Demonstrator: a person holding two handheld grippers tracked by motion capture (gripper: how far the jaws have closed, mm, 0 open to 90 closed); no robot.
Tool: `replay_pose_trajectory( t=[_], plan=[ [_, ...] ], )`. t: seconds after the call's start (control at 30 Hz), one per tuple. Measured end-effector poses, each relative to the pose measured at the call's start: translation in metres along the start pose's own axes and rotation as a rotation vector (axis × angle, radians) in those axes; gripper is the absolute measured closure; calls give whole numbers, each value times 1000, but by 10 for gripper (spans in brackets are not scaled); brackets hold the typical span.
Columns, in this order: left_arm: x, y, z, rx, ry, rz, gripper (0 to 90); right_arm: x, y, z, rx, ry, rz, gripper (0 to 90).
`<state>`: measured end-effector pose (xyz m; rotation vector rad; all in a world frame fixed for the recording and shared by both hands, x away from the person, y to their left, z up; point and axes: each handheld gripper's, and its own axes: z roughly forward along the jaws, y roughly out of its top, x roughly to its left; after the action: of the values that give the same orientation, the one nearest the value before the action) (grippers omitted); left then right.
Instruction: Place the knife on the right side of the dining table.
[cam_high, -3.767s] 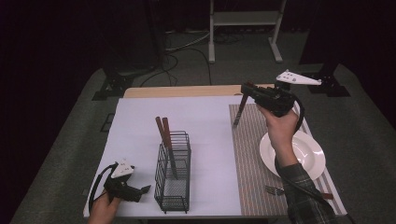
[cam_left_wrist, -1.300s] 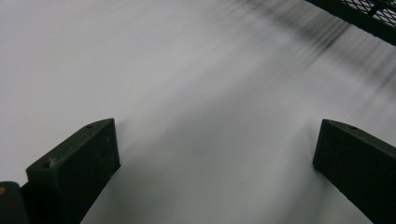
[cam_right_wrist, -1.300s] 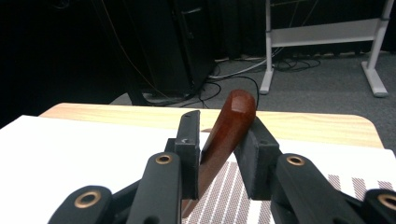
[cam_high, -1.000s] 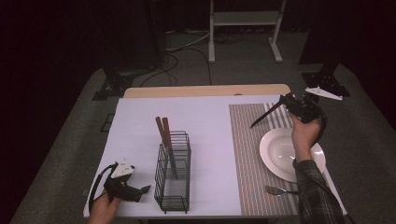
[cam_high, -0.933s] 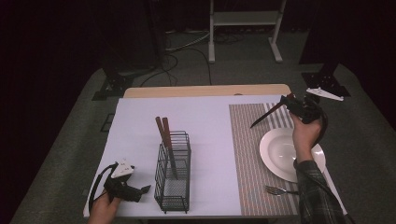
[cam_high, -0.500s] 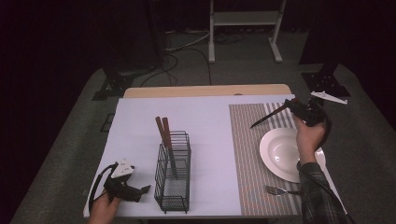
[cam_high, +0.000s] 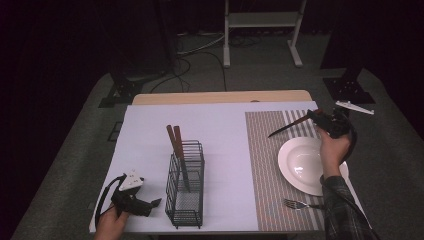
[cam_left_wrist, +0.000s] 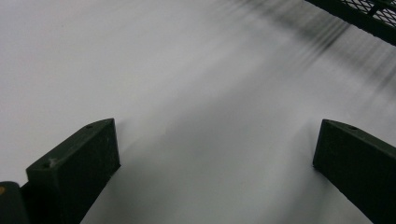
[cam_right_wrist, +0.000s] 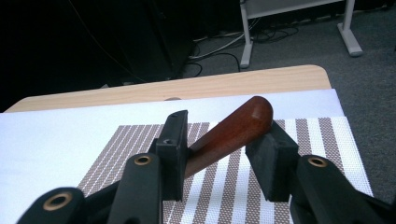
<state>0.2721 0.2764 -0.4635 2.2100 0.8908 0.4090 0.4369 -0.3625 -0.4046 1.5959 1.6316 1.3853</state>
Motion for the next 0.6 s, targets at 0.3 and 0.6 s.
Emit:
replay_pose_trajectory(
  t=[0.3,0.6],
  plan=[
    [0,0,0,0,0,0,0,-9,-4,0,30,-17,24,511],
    [0,0,0,0,0,0,0,-19,-8,2,58,-24,69,467]
  ],
)
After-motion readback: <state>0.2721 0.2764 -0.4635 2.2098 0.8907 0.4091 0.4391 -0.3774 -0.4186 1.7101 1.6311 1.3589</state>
